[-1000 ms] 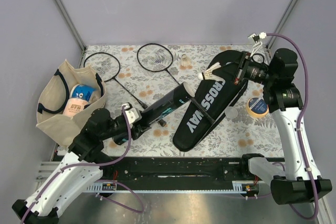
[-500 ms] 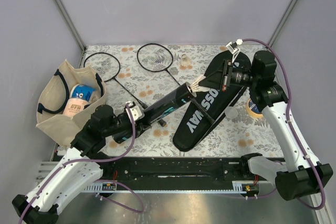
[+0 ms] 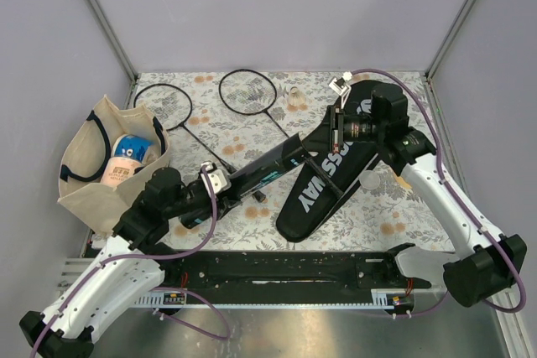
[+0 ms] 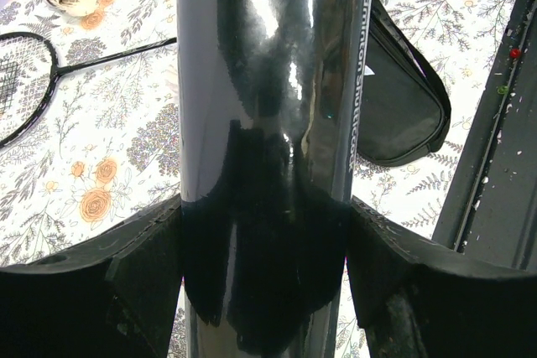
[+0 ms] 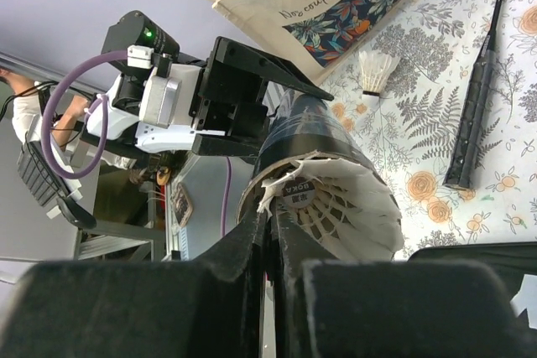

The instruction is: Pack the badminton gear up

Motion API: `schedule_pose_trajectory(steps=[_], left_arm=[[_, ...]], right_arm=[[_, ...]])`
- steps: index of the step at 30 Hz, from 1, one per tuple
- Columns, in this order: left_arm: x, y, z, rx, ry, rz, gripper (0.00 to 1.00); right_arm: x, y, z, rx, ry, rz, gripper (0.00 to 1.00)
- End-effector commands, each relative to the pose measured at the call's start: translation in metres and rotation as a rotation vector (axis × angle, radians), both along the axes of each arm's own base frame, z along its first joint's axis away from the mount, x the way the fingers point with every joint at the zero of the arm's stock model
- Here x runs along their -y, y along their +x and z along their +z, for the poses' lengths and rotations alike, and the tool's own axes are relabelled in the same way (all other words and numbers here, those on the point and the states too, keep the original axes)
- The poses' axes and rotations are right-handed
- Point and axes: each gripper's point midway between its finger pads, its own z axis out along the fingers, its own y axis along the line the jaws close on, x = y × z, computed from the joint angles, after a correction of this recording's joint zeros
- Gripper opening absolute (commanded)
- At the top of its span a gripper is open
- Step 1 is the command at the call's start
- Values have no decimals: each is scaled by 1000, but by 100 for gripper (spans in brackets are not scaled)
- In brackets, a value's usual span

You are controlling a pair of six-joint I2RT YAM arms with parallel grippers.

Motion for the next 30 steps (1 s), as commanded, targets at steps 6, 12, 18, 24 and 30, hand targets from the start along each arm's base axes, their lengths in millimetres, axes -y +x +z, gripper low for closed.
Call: schedule_pose_trajectory(steps=[6,12,18,24,30], left_arm=[[11,3,50,132,-115,-36,26],[12,3,57,140,-148,-26,25],[9,3,56,129,-157,-5,25],[5,2,54,133,-166,17,25],[-3,0,45,121,-134,44,25]], right_arm=[[-17,-4,-11,1,-18,26,15],[-23,2,-9,-64,21,9,16],[-23,3,-11,-86,21,-2,32],[-15,7,17,-35,24,-75,51],[2,19,45,-23,60,-169,54]])
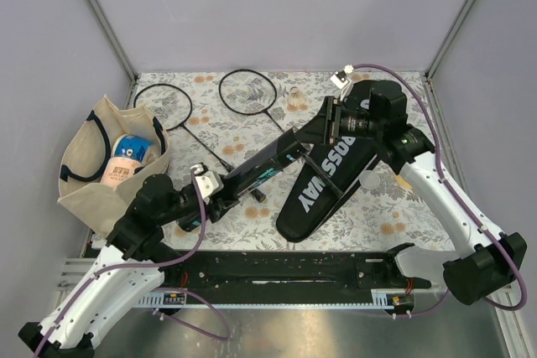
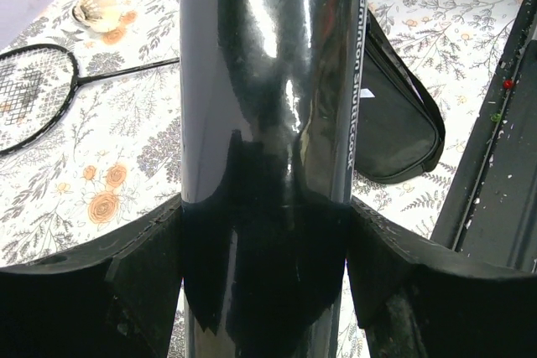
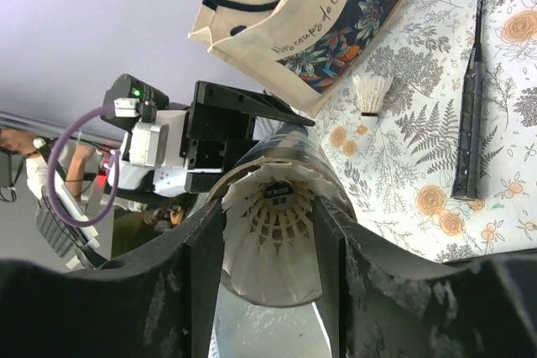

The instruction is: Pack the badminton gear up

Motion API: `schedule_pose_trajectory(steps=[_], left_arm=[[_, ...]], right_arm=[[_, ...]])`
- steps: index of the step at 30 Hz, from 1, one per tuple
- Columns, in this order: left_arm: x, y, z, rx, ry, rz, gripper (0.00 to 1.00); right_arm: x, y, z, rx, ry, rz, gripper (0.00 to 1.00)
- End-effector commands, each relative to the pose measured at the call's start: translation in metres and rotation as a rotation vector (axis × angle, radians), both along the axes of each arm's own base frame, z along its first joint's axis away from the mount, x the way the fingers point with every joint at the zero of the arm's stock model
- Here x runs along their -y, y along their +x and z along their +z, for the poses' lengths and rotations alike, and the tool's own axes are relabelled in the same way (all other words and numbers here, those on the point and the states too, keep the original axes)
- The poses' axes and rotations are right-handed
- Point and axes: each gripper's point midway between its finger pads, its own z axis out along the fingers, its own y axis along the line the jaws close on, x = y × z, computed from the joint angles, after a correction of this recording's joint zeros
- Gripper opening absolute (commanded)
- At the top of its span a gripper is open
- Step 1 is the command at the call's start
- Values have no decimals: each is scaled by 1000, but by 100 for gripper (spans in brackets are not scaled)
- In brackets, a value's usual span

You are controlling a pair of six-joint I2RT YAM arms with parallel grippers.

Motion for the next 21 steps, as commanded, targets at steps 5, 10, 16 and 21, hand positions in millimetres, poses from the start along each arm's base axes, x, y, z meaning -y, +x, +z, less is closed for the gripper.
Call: schedule_pose_trajectory(steps=[5,10,16,21], left_arm=[[-4,7,29,113,-64,47,25],[-8,10,28,122,-72,76,25],[-21,18,34,163,-83,170,25],[-35,17,59,265,-167,239,27]], right_arm=[[32,8,57,89,69,-139,53],[37,19,59,104,70,-165,54],[43,58,22,130,-1,-276,56],[42,101,-42,91,-155,-310,57]])
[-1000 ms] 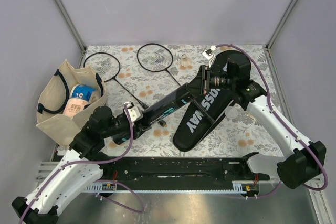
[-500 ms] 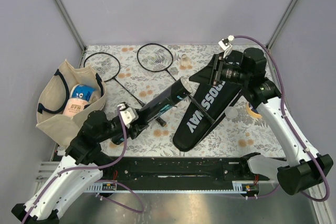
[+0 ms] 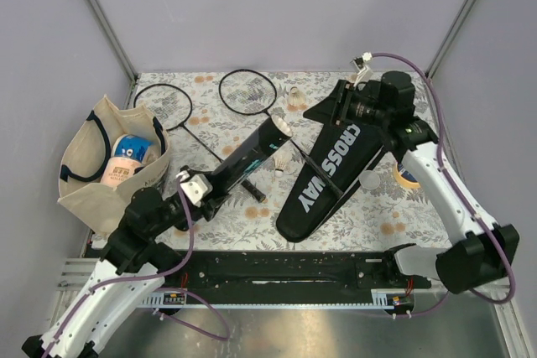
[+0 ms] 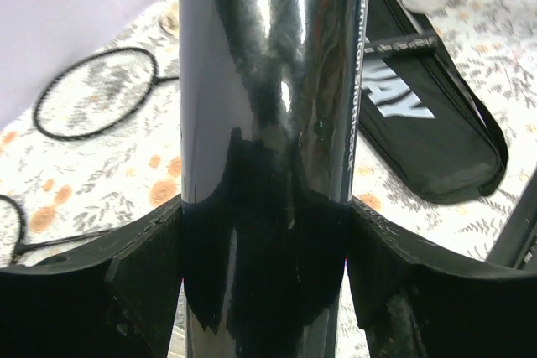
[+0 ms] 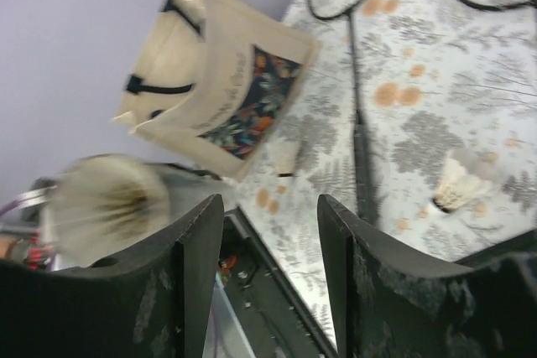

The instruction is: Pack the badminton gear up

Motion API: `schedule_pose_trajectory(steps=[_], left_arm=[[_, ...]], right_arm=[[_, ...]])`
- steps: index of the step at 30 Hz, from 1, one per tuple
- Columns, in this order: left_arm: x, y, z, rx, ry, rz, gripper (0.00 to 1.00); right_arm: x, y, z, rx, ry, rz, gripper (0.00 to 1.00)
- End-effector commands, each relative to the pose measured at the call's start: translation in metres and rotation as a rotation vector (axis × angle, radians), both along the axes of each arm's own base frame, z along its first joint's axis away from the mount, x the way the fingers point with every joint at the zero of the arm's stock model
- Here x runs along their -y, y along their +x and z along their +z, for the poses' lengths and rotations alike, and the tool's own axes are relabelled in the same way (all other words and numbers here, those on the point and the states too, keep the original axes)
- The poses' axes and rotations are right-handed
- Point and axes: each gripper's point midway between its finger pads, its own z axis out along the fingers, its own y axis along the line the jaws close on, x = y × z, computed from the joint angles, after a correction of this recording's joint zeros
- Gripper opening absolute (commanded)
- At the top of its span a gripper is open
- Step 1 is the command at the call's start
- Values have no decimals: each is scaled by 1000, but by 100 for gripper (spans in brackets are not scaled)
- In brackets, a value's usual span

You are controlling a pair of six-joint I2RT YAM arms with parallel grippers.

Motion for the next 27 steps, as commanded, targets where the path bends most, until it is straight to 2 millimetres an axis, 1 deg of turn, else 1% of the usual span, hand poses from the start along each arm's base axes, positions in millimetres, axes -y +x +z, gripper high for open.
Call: schedule_pose_trajectory(steps=[1,4,7,10,11,18,22,25,27], left_arm=[[-12,9,53,189,-144,97,29],[-13,3,59,243,-165,78,30],[-13,1,62,252,-184,73,30],[-12,0,63,253,-177,65,30],[-12,0,62,252,-173,64,30],[-12,2,61,249,-168,68,30],[-11,2,59,243,-167,65,30],[-11,3,59,242,-164,70,30],[-11,3,58,241,-163,70,30]], right_arm=[[3,47,-59,-25,-143,-63,57],[-3,67,-95,-82,-192,-33,56],[-9,82,-129,-134,-249,11,55],[-15,88,-151,-181,-268,65,56],[-17,92,-163,-207,-271,78,56],[-43,100,-205,-264,-309,191,59],[-61,102,-218,-280,-323,251,63],[-70,102,-232,-303,-344,289,64],[-72,101,-241,-322,-362,299,63]])
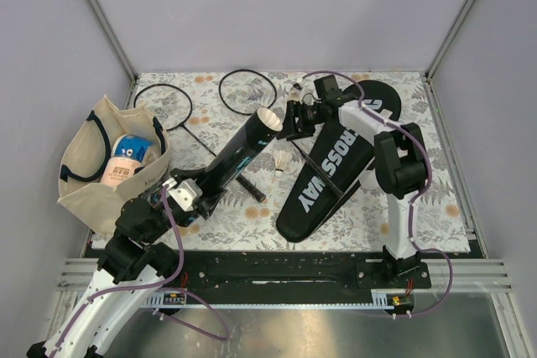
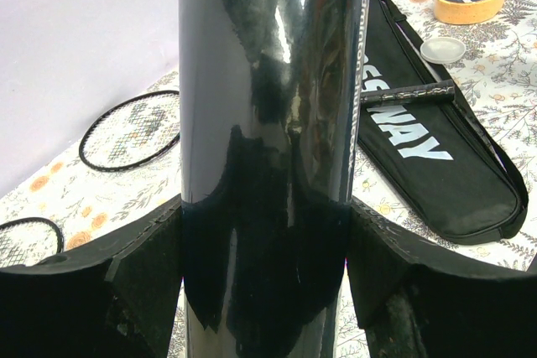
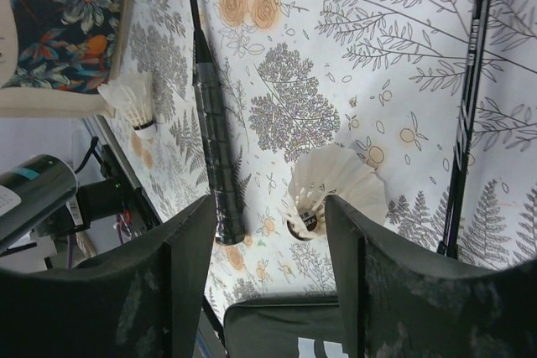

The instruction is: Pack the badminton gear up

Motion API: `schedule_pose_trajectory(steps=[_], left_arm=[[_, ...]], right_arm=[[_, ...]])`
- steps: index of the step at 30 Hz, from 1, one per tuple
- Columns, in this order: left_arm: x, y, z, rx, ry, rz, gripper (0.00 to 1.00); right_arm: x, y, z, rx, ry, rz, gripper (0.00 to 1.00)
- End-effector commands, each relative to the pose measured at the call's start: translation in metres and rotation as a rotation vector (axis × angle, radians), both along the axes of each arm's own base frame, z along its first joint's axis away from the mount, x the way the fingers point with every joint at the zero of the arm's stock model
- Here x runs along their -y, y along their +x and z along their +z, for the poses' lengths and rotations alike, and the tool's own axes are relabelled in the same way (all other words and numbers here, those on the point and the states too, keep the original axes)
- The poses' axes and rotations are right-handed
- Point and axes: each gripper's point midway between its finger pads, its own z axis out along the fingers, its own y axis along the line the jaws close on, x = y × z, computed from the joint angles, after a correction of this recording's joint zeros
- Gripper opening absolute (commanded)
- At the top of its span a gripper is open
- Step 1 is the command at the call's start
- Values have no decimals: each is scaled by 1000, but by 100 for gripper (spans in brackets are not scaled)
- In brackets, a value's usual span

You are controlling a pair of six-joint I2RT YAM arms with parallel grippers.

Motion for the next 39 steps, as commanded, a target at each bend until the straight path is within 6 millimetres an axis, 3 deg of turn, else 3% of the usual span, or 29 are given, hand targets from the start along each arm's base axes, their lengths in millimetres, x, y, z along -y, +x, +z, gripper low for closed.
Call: schedule_pose_trajectory(steps=[1,8,17,20,24,26,30,39], left_arm=[[0,4,28,87,-56,12,30],[0,5,28,87,-53,15,30],[-1,5,26,81,-53,21,30],[-1,6,26,79,-52,24,30],[-1,7,24,76,-48,26,29],[-1,6,25,77,-49,26,29],[0,6,23,65,-50,23,29],[5,2,19,36,-32,-14,28]], right_arm=[[-13,-6,-4,0,-16,80,63],[-7,-24,-26,-18,-62,111,62],[-7,-45,-28,-54,-33,156,53],[-7,-52,-25,-60,-24,163,42],[-4,-58,-14,-42,-14,137,16],[-4,-61,0,-27,6,124,6],[-1,-64,45,42,35,76,0],[34,-70,190,330,64,-91,0]])
